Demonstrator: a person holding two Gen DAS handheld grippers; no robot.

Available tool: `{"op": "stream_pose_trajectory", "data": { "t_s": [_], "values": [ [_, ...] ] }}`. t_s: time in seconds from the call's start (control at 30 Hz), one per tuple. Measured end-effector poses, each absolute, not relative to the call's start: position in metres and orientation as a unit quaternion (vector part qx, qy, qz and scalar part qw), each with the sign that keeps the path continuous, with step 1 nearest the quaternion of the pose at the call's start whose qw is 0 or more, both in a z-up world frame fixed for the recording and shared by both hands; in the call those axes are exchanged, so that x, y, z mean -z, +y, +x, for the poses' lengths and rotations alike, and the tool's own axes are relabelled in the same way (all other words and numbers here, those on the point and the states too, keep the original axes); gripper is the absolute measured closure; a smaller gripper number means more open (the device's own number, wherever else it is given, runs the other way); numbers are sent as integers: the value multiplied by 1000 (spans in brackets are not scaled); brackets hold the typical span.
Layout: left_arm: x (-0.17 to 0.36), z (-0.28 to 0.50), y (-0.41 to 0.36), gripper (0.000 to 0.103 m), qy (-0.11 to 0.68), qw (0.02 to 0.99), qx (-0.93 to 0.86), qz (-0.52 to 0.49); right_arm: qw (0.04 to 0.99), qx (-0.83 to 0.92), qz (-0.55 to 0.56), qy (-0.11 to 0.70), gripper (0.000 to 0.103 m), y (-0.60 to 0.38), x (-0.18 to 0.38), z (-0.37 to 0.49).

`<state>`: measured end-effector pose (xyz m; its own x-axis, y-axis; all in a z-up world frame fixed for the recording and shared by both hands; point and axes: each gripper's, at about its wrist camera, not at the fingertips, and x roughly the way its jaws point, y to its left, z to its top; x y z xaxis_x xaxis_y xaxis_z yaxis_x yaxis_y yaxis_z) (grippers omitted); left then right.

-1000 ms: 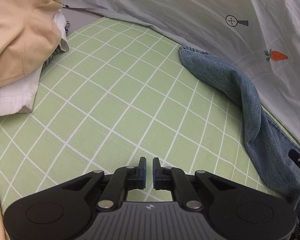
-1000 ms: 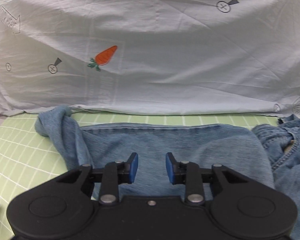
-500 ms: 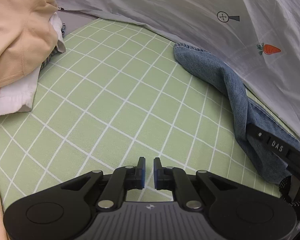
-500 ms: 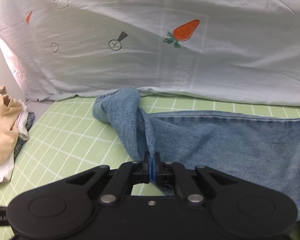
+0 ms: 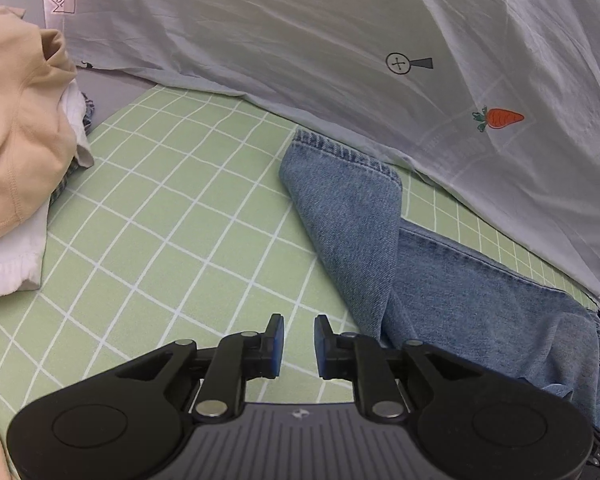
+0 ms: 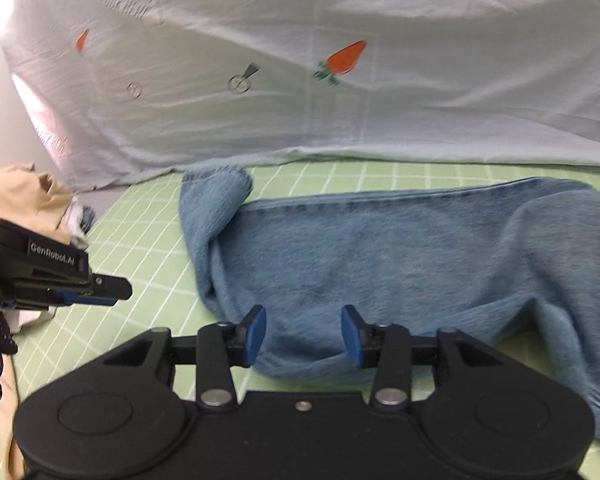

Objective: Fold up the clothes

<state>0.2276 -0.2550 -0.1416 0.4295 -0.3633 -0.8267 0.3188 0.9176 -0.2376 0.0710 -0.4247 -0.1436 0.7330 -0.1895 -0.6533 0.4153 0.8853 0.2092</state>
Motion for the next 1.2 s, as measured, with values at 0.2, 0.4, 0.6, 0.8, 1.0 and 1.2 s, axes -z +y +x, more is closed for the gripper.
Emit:
{"op": "stream_pose_trajectory", "data": {
  "t_s": [0.2, 0.4, 0.6, 0.8, 1.0, 1.2],
  "values": [
    [152, 249, -310, 58, 492, 840, 229, 18, 888, 282, 146, 334, 35, -473, 150, 51],
    [176, 261, -325, 54, 515, 834, 190, 58, 860, 333, 158, 352, 26, -503, 167, 31],
    [175, 264, -257, 48, 526, 841, 126, -13, 859, 328, 154, 362, 24, -499, 173, 26],
    [165, 257, -184, 49, 506, 862, 2, -24, 848, 336, 158, 379, 24, -495, 180, 24],
    [149, 253, -153, 50, 501, 863, 21, -70, 846, 331, 151, 390, 24, -487, 184, 25],
    [154, 241, -215, 49, 500, 857, 116, -43, 844, 324, 137, 406, 24, -476, 189, 31]
  ]
}}
